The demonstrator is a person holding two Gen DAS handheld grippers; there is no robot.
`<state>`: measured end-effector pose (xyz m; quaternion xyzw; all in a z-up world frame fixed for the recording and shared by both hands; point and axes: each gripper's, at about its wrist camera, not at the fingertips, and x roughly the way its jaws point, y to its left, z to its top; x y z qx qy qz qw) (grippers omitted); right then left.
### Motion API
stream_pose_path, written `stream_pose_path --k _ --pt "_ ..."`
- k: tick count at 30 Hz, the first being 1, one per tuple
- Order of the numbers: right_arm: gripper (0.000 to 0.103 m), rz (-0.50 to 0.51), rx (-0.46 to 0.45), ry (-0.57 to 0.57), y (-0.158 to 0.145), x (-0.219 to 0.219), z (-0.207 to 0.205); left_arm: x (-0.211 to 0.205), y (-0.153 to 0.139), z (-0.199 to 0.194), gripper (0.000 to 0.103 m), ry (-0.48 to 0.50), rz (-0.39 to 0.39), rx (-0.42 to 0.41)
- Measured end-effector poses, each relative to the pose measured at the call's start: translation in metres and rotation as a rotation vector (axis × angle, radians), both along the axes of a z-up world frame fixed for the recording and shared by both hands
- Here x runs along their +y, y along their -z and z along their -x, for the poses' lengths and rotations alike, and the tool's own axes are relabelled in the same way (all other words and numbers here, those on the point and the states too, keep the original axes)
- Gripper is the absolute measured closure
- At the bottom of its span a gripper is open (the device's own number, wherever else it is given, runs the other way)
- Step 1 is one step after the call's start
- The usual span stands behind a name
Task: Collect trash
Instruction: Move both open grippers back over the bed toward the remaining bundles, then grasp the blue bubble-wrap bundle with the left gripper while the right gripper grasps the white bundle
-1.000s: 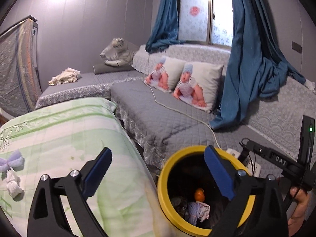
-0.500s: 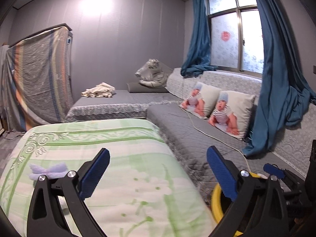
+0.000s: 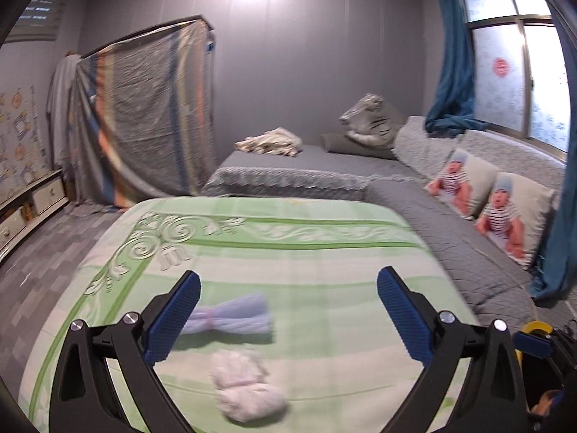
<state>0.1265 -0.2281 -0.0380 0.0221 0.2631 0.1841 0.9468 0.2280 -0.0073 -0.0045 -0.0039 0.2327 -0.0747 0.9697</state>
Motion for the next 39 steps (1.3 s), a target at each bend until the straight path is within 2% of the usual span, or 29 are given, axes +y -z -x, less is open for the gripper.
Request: stream_pose_path --k 8,15,20,23,26,29,32,39 --pt "0.014 0.075 0.066 -0.138 0.015 0.074 -0.039 0.077 0.036 -0.042 0.008 -0.149 -0.047 0.083" --pt "0.014 0.087 0.134 -0.222 0.031 0.117 -0.066 0.086 0.059 -0.064 0.008 -0.177 -0.060 0.165" --pt "0.014 0.083 0.175 -0.246 0.040 0.136 -0.084 0.099 0.071 -0.081 0.008 -0.190 -0.018 0.221" --pt "0.014 0.087 0.187 -0.252 0.044 0.144 -0.091 0.104 0.080 -0.092 0.008 -0.164 0.007 0.258" --pt "0.014 0.090 0.198 -0.251 0.048 0.149 -0.098 0.106 0.086 -0.100 0.008 -0.171 -0.011 0.260" --pt "0.015 0.087 0.217 -0.243 0.053 0.152 -0.105 0.114 0.094 -0.105 0.008 -0.166 0.049 0.284" --pt "0.016 0.086 0.236 -0.243 0.057 0.156 -0.110 0.112 0.103 -0.110 0.010 -0.120 0.089 0.309" --pt "0.031 0.102 0.283 -0.249 0.070 0.168 -0.118 0.105 0.114 -0.115 0.029 -0.047 0.121 0.342"
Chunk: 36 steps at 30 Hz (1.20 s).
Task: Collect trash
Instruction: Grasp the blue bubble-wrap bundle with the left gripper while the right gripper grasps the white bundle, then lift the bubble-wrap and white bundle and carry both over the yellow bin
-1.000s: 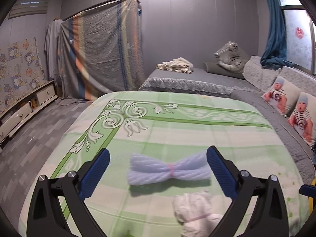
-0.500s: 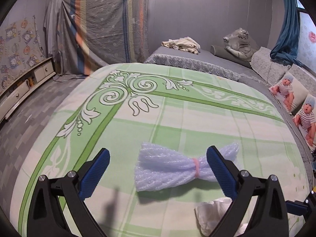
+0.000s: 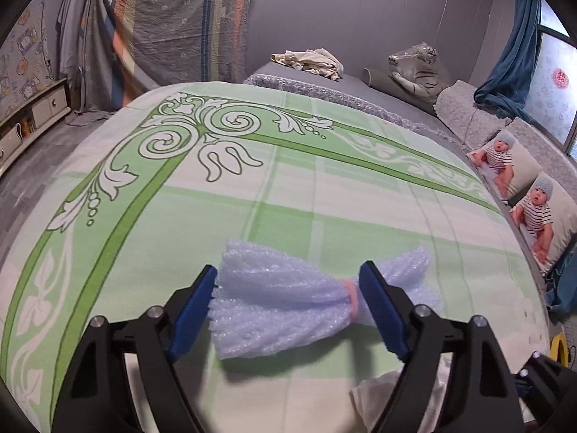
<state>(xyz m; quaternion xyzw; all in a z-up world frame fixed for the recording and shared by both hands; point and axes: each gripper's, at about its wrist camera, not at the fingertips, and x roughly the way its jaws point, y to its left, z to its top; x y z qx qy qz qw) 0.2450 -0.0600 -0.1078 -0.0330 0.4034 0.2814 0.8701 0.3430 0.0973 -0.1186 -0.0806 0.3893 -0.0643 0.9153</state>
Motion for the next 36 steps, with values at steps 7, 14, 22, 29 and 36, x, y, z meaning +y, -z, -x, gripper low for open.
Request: stream_pose_path --k 7,14,22,29,36 --pt "0.060 -0.005 0.058 -0.014 0.010 0.003 -0.005 -0.006 0.000 0.002 0.056 0.038 0.006 -0.003" --pt "0.070 0.026 0.065 -0.029 0.005 0.007 0.002 -0.011 -0.004 0.007 0.078 0.059 -0.010 -0.022" --pt "0.070 -0.025 0.114 0.022 -0.017 -0.028 0.020 -0.012 -0.011 0.013 0.086 0.033 -0.027 -0.038" --pt "0.070 -0.115 0.062 0.082 -0.052 -0.078 0.069 -0.019 -0.031 0.035 0.086 0.054 -0.016 -0.082" --pt "0.070 -0.191 -0.010 0.197 -0.077 -0.138 0.116 -0.044 -0.065 0.083 0.086 0.095 -0.006 -0.133"
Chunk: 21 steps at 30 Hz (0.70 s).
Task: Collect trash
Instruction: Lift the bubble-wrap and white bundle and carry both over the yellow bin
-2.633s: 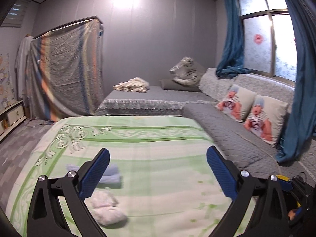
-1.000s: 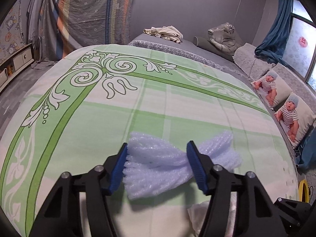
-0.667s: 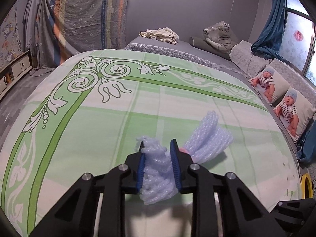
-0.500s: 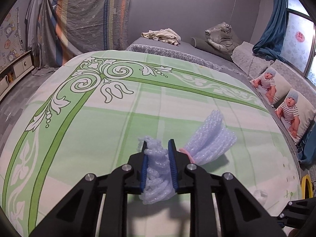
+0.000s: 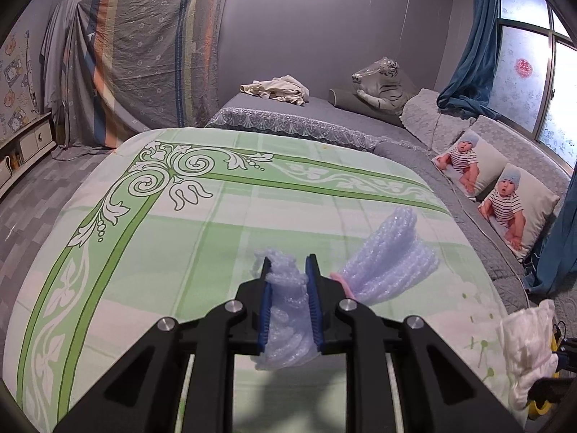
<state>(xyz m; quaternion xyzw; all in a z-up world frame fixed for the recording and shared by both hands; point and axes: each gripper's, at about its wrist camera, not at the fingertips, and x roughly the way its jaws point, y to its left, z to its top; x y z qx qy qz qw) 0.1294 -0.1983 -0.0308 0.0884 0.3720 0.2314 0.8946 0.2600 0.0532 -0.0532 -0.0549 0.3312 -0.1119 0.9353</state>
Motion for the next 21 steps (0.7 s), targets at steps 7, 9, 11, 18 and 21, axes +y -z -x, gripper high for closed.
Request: stream_pose_path --k 7,9,11,18,21 --pt "0.070 -0.040 -0.088 0.149 -0.023 -0.061 0.040 -0.045 -0.034 0.052 0.086 0.094 0.019 -0.058" --pt "0.070 -0.056 -0.110 0.191 -0.027 -0.077 0.052 -0.059 -0.045 0.065 0.086 0.125 0.022 -0.083" --pt "0.070 -0.062 -0.139 0.238 -0.031 -0.094 0.064 -0.076 -0.056 0.081 0.086 0.171 0.022 -0.115" --pt "0.070 -0.104 -0.192 0.369 -0.032 -0.150 0.087 -0.125 -0.083 0.121 0.086 0.294 0.022 -0.184" --pt "0.070 -0.117 -0.204 0.417 -0.029 -0.171 0.099 -0.144 -0.089 0.133 0.086 0.340 0.022 -0.200"
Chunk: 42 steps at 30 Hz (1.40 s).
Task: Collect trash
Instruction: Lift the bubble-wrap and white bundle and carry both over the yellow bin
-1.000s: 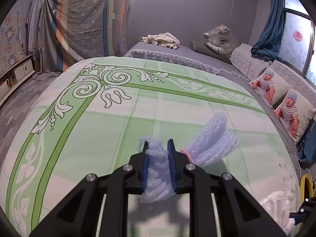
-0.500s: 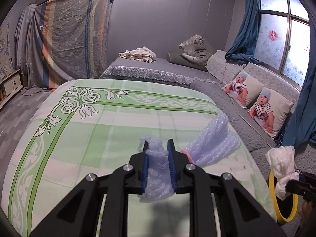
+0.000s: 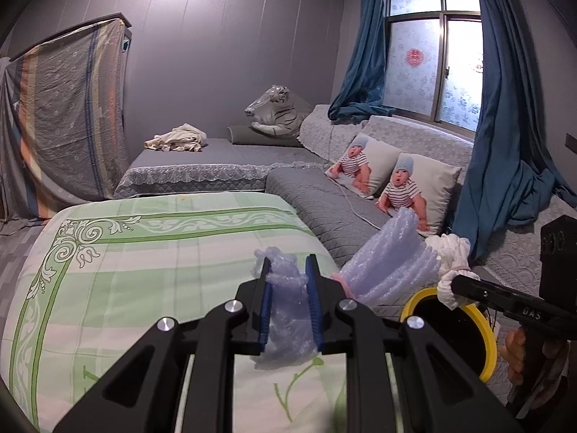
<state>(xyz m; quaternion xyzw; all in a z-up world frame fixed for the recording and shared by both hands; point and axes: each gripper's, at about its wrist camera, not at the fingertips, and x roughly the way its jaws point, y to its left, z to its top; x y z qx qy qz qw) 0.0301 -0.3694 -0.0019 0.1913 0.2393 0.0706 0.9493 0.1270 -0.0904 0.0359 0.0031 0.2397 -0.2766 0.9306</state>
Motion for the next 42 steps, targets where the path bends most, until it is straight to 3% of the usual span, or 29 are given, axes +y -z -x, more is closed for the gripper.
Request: stream_pose_path --k 16,30,38,42 --pt "0.070 0.012 -0.018 0.317 0.019 -0.080 0.058 -0.104 -0.011 0.047 0.086 0.214 -0.061 -0.087" --pt "0.070 -0.026 0.050 0.473 0.065 -0.134 0.094 -0.198 0.021 0.048 0.086 0.351 -0.081 0.014" --pt "0.070 -0.066 0.087 0.476 0.087 -0.143 0.105 -0.244 0.052 0.037 0.086 0.354 -0.113 0.117" --pt "0.070 -0.064 0.109 0.481 0.094 -0.143 0.105 -0.266 0.069 0.032 0.086 0.346 -0.171 0.133"
